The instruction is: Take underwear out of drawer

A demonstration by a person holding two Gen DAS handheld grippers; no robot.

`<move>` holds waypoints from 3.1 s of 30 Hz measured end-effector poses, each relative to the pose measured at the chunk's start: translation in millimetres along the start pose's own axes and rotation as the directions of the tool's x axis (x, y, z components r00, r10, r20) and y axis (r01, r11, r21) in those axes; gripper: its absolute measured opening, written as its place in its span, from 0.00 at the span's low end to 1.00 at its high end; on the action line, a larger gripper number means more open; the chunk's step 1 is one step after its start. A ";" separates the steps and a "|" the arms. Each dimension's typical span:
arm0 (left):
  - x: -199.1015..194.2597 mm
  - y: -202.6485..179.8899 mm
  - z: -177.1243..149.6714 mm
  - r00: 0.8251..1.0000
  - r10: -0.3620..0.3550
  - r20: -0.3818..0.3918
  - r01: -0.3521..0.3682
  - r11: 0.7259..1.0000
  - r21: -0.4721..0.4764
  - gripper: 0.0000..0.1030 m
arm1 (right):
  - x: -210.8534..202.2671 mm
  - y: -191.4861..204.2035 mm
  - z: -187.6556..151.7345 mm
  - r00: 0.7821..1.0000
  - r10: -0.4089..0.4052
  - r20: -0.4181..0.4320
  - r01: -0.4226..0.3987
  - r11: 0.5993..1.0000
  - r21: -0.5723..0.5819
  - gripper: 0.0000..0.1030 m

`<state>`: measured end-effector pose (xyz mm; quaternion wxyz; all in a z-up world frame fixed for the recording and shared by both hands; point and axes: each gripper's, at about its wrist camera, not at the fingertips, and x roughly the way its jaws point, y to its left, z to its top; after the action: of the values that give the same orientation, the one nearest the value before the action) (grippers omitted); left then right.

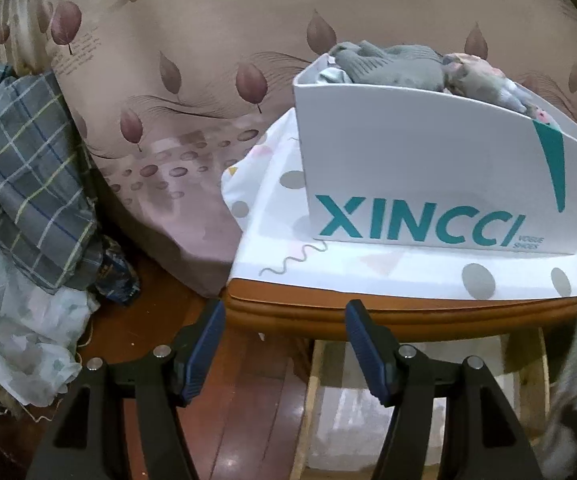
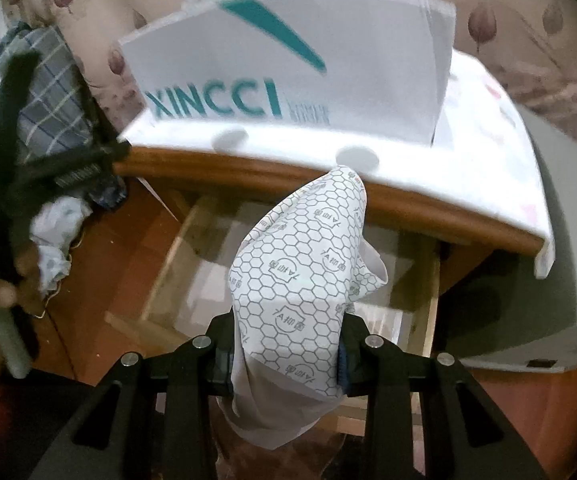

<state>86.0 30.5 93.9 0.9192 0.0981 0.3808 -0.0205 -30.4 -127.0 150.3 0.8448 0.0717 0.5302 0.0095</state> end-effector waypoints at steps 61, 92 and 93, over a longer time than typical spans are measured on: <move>15.5 23.2 2.7 0.996 -0.040 -0.076 0.033 0.995 -0.092 0.62 | 66.5 -37.4 269.0 0.978 -0.211 -0.009 0.211 0.974 0.081 0.55; -25.1 -9.1 -51.8 0.989 -0.083 -0.122 0.084 0.996 0.007 0.62 | -68.3 21.1 19.2 0.962 -0.200 0.188 0.194 0.980 0.052 0.99; -30.7 -10.6 -58.1 0.991 -0.068 -0.119 0.071 0.997 0.020 0.62 | -61.1 19.9 4.7 0.967 -0.193 0.164 0.185 0.981 0.061 0.99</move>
<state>22.6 30.4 73.6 0.8926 0.0971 0.4372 -0.0513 -51.7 -113.5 209.6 0.8820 0.0408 0.4610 -0.0891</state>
